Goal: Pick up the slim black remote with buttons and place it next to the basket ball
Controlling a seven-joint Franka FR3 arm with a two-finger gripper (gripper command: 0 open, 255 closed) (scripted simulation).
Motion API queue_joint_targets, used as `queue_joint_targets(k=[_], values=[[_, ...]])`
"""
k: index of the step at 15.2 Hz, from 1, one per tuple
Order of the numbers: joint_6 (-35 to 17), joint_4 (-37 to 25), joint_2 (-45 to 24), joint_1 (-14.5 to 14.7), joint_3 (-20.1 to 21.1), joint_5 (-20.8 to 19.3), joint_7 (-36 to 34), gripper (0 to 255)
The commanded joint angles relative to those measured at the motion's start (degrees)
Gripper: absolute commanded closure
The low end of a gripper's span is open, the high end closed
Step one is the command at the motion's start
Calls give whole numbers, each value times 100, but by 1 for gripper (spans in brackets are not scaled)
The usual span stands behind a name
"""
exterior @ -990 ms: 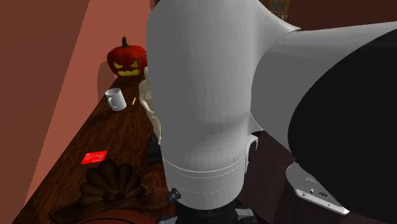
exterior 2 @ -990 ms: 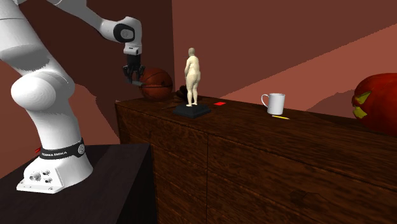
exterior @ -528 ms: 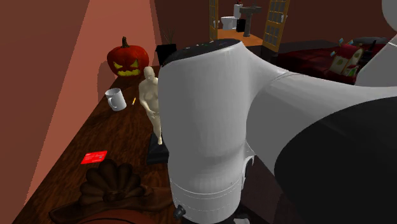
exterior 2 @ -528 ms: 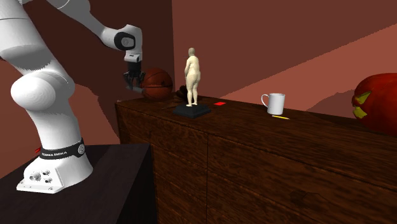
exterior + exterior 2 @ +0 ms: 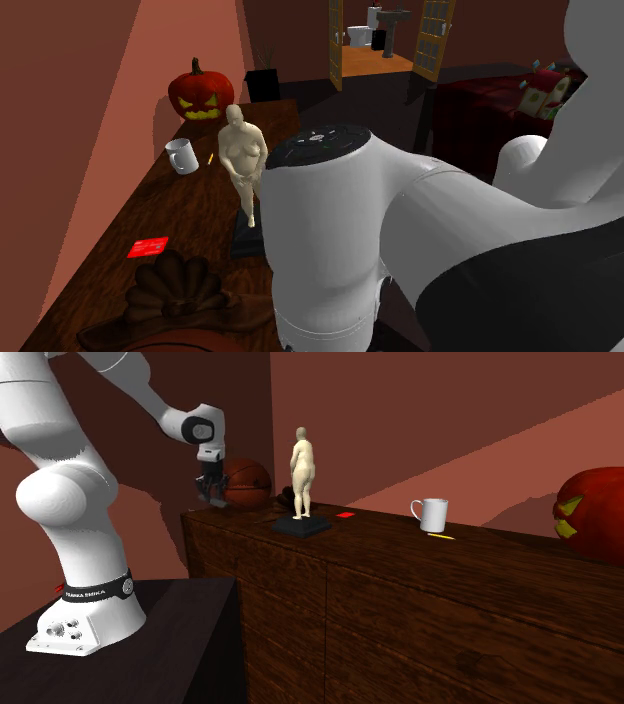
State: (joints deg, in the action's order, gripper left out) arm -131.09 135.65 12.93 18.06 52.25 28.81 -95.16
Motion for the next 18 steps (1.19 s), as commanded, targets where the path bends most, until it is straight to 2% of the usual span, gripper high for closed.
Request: queue_joint_targets(k=[1, 8, 11, 13, 14, 17, 18], values=[[-213, 91, -134, -23, 78, -44, -18, 255], [-916, 325, -689, -210, 394, -353, -171, 255], [-1238, 414, -981, -470, 690, -576, -297, 255], [-1232, 412, -967, -619, 839, -552, -280, 255], [-1232, 412, -969, -603, 823, -555, -281, 255], [-1215, 407, -930, -964, 1184, -487, -234, 255], [-1214, 407, -926, -999, 1220, -480, -228, 255]])
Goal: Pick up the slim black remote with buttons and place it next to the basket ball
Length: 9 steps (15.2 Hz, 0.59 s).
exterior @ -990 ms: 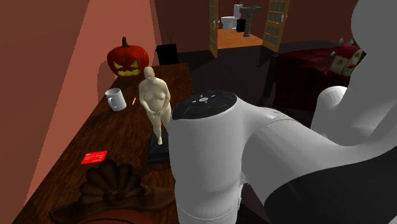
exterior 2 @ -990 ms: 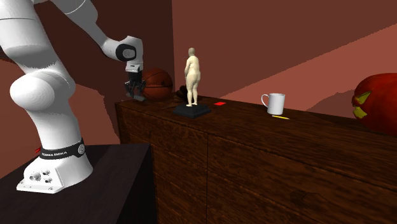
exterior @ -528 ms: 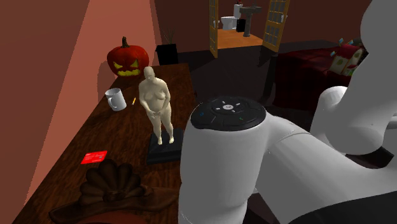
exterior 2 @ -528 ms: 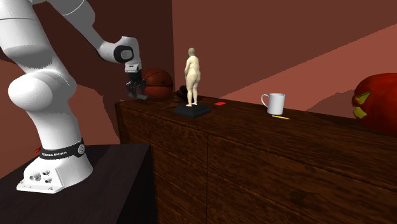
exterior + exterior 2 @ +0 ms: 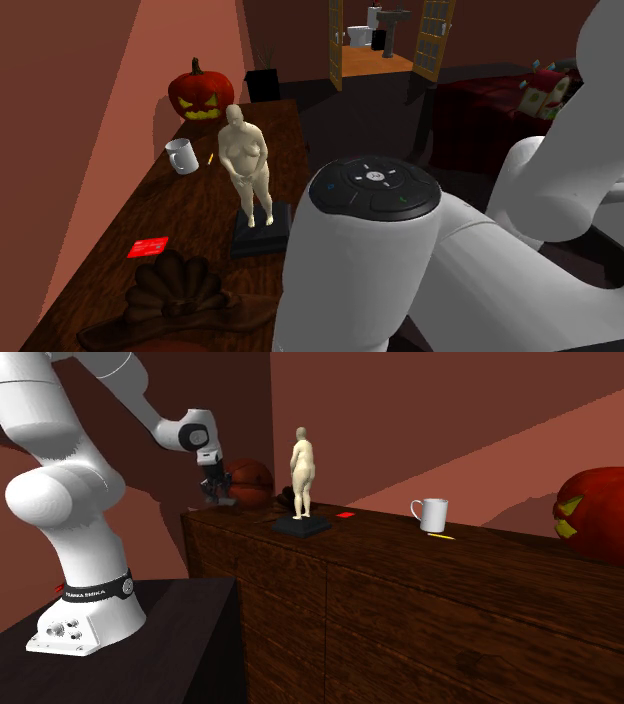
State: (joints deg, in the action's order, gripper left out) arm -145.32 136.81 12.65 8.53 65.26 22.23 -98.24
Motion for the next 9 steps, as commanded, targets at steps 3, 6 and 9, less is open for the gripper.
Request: queue_joint_targets(k=[3, 6, 9], values=[[-203, 409, -1278, -349, 328, -197, -221, 0], [212, 290, -892, -94, -34, 189, 87, 0], [1109, 118, 17, 125, -483, 963, 650, 0]])
